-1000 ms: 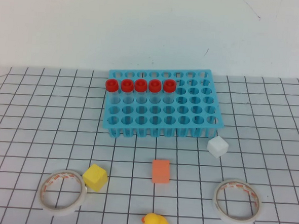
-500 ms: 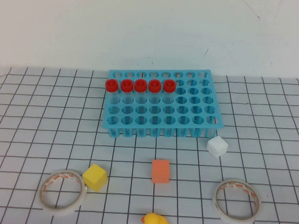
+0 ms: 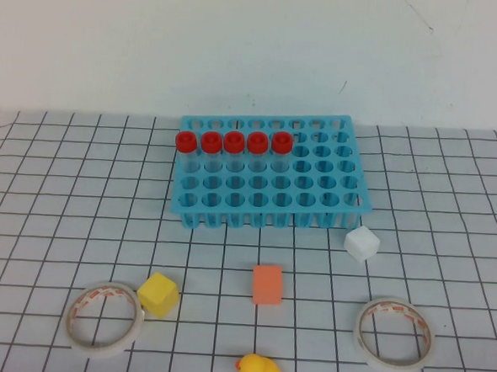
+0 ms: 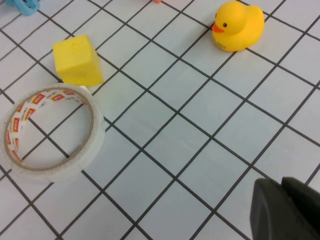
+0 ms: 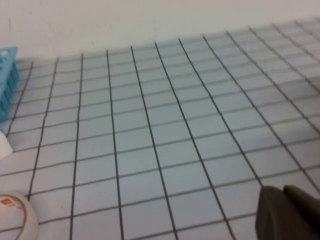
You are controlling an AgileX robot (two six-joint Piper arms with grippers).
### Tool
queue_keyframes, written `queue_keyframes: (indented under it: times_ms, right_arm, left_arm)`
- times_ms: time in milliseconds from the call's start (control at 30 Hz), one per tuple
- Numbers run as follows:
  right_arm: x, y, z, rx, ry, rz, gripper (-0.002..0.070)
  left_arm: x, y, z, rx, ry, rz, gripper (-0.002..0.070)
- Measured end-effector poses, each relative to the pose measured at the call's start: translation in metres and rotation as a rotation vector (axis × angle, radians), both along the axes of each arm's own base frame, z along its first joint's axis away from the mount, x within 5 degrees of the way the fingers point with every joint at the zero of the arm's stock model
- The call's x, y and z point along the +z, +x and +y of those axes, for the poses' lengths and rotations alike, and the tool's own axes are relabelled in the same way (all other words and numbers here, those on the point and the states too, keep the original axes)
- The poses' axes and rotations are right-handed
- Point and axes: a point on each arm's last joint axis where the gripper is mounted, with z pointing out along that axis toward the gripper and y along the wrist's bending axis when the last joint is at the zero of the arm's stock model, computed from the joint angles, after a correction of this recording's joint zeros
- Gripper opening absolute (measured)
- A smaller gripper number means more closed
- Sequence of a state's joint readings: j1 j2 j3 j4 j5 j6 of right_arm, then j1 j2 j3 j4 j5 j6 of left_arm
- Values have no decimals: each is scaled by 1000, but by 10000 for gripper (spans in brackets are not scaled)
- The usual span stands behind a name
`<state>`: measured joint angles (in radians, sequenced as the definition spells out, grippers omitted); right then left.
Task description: Place the test tubes
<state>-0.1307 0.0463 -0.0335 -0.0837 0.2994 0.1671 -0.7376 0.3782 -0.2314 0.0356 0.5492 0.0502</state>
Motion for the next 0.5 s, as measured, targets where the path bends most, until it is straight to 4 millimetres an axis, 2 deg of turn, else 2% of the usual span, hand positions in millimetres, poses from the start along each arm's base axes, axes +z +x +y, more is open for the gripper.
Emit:
queue_keyframes:
  times_ms: [200, 500]
  right_arm:
    - [-19, -1, 1, 16, 81, 38, -1]
    - [-18, -3, 2, 30, 49, 25, -1]
  left_arm:
    - [0, 0, 0, 0, 0, 0, 7]
    - [0, 0, 0, 0, 0, 0, 7]
